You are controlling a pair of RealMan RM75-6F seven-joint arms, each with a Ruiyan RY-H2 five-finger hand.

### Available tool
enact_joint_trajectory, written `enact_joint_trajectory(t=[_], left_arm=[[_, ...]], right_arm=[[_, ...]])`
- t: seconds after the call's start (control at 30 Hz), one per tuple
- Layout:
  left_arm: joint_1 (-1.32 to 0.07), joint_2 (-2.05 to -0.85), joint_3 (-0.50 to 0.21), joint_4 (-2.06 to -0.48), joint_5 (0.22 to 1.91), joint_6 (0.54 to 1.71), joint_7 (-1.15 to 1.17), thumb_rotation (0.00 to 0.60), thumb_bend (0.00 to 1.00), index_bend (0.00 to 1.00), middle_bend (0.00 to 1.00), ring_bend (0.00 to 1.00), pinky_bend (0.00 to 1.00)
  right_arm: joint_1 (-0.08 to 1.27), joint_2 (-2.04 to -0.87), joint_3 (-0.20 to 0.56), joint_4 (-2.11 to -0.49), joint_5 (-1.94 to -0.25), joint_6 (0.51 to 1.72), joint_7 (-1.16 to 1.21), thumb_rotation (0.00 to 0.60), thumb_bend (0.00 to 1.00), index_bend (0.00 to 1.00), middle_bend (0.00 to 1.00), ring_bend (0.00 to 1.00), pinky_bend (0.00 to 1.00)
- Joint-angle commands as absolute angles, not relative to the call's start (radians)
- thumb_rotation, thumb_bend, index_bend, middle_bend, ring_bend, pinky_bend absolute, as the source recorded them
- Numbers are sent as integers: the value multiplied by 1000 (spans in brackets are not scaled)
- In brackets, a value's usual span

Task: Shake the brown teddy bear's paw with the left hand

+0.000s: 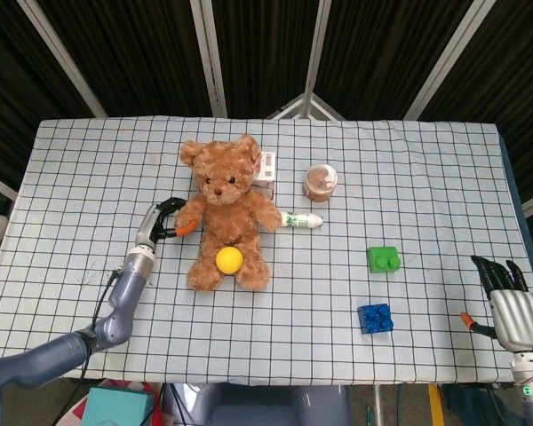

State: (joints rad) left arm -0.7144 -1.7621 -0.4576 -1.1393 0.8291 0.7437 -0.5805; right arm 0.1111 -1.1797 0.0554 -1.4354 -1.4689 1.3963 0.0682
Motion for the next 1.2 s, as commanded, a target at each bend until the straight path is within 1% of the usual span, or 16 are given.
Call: enact_joint_trajectory(t=[0.03,0.3,0.63,0.77,0.87,1.0,1.2], left_arm=[[-714,-1769,-464,-1139,816,753,-565,600,427,425,484,54,97],[-714,-1783,-476,-1133,779,772,-518,600,478,439,497,55,97],[-719,-1785,-501,-1159,762,797,-476,600,478,440,496,55,97],[-714,-1785,-497,-1176,772,822,-453,600,477,440,496,55,97],[-712,-1799,-484,-1152,761,829,-427,600,475,440,495,55,97],[-718,-1821,-495,-1100,728,804,-423,600,470,440,492,55,97],[-722,-1818,-517,-1120,745,814,-426,600,464,439,492,55,97]], right_arm=[[112,-1179,55,-1437,-1469,1395,67,600,209,9,136,128,49],[112,-1180,56,-1435,-1467,1393,69,600,209,8,136,128,49],[113,-1182,56,-1433,-1465,1390,68,600,209,9,136,128,49],[114,-1182,55,-1434,-1467,1389,67,600,208,8,136,128,49],[113,-1182,55,-1434,-1468,1391,68,600,209,8,137,128,49],[110,-1178,55,-1438,-1469,1396,69,600,208,9,137,128,49],[110,-1177,56,-1439,-1467,1395,69,600,209,9,136,128,49]])
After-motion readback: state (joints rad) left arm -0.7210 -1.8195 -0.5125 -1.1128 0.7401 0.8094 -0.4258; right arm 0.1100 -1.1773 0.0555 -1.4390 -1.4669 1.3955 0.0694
